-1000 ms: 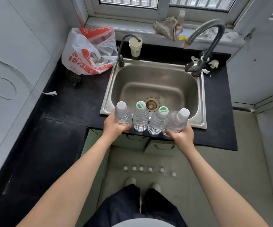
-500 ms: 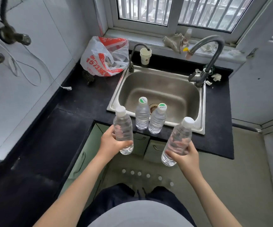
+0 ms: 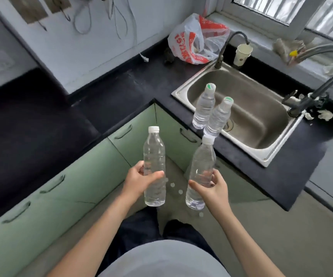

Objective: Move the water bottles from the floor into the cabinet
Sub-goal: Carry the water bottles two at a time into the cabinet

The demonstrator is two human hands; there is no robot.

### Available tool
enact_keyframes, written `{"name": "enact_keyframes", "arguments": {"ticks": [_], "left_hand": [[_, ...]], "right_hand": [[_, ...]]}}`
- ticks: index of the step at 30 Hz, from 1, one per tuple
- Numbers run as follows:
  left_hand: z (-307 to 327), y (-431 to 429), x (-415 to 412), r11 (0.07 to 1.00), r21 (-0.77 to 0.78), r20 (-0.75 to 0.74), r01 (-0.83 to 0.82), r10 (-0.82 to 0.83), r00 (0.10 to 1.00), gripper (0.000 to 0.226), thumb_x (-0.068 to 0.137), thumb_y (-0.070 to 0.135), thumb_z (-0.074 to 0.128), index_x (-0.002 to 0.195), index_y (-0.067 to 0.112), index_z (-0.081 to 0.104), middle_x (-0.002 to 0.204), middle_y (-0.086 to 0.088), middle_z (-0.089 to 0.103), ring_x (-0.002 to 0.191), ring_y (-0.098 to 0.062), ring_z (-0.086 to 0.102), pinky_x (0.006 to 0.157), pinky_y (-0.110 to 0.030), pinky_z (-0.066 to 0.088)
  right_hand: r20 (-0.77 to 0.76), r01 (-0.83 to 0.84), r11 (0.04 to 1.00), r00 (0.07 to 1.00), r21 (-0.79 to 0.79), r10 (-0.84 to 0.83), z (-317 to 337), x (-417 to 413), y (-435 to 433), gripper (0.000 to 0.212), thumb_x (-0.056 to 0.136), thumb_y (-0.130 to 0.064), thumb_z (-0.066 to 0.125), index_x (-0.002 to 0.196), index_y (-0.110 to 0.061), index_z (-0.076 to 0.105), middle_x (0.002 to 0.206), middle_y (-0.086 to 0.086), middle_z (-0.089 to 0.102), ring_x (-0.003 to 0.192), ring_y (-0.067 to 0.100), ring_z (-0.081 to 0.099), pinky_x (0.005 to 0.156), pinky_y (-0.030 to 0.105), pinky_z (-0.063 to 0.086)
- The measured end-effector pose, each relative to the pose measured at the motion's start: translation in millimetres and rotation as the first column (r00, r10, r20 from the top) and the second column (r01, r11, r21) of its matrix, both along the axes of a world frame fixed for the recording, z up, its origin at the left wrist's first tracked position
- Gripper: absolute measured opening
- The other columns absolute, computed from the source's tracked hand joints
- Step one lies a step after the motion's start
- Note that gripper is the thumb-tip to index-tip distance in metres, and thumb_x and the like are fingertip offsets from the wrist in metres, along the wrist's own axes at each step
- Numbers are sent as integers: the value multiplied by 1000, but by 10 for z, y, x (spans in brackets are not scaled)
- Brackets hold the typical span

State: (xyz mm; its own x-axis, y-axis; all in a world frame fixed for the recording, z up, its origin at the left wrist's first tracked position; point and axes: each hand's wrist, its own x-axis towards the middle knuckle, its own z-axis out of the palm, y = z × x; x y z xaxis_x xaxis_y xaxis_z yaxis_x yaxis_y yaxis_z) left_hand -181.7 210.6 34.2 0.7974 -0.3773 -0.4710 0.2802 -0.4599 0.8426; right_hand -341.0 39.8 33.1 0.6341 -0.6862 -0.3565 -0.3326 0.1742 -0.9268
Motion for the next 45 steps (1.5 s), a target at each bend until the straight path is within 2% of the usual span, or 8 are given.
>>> {"name": "enact_keyframes", "arguments": {"ticks": [2, 5, 10, 14, 20, 24, 36, 45], "left_hand": [[133, 230, -136, 995, -35, -15, -94, 94, 995, 29, 75, 17, 85, 81, 29, 60, 65, 28, 69, 70, 7, 69, 60, -8, 49], [253, 644, -263, 962, -95, 0, -257, 258, 966, 32, 63, 29, 88, 86, 27, 67, 78, 11, 76, 80, -12, 73, 61, -16, 51], [346, 1514, -666, 842, -158, 24, -516, 526, 850, 32, 69, 23, 88, 84, 30, 61, 75, 14, 75, 77, -7, 73, 64, -20, 53], [341, 2310, -1264, 668, -178, -16, -723, 732, 681, 31, 75, 2, 82, 87, 19, 59, 70, 11, 73, 64, 1, 68, 55, -11, 49], [269, 3594, -2549, 386, -103, -27, -917, 920, 390, 50, 50, 41, 92, 88, 24, 64, 83, -2, 72, 63, -5, 68, 62, -22, 55], [348, 4313, -3365, 221, -82, 34, -972, 975, 218, 29, 71, 20, 87, 91, 21, 66, 73, 10, 69, 53, 5, 65, 48, -8, 44], [93, 5713, -5495, -504, -69, -77, -861, 863, -499, 30, 73, 25, 86, 96, 17, 69, 92, -11, 72, 71, -19, 69, 64, -28, 56], [-104, 7157, -6084, -732, -25, -80, -681, 680, -728, 28, 79, 23, 81, 104, 19, 69, 99, -3, 74, 90, -22, 70, 66, -25, 53]], "right_hand": [[30, -80, 997, 996, 12, 79, 83, 65, 120, 39, 71, -6, 87, 101, -15, 64, 90, 3, 75, 80, 15, 74, 65, 20, 55], [65, -232, 973, 971, -10, 232, 207, 253, 360, 33, 73, -5, 84, 98, -16, 64, 88, 2, 75, 81, 19, 73, 63, 21, 55], [74, -521, 852, 849, -50, 524, 295, 517, 1021, 33, 74, -6, 83, 98, -17, 64, 90, 6, 75, 84, 24, 73, 73, 36, 60], [65, -743, 668, 665, -53, 744, 294, 509, 1816, 35, 74, -6, 84, 100, -16, 64, 90, 3, 75, 82, 21, 74, 71, 32, 59], [25, -935, 353, 353, -36, 935, 205, 10, 3333, 38, 71, -8, 86, 99, -13, 62, 88, 0, 75, 81, 16, 73, 65, 22, 56], [20, -986, 160, 159, -46, 987, 201, -413, 4295, 41, 71, -10, 87, 103, -15, 63, 90, -1, 75, 78, 12, 73, 60, 20, 53], [-128, -882, -466, -455, -73, 881, 95, -1597, 6821, 41, 66, -17, 89, 100, -19, 66, 89, -4, 75, 79, 7, 71, 68, 21, 55], [-118, -721, -691, -683, -45, 721, -135, -2079, 9204, 43, 68, -12, 89, 102, -16, 63, 96, -1, 73, 82, 9, 71, 71, 23, 56]]}}
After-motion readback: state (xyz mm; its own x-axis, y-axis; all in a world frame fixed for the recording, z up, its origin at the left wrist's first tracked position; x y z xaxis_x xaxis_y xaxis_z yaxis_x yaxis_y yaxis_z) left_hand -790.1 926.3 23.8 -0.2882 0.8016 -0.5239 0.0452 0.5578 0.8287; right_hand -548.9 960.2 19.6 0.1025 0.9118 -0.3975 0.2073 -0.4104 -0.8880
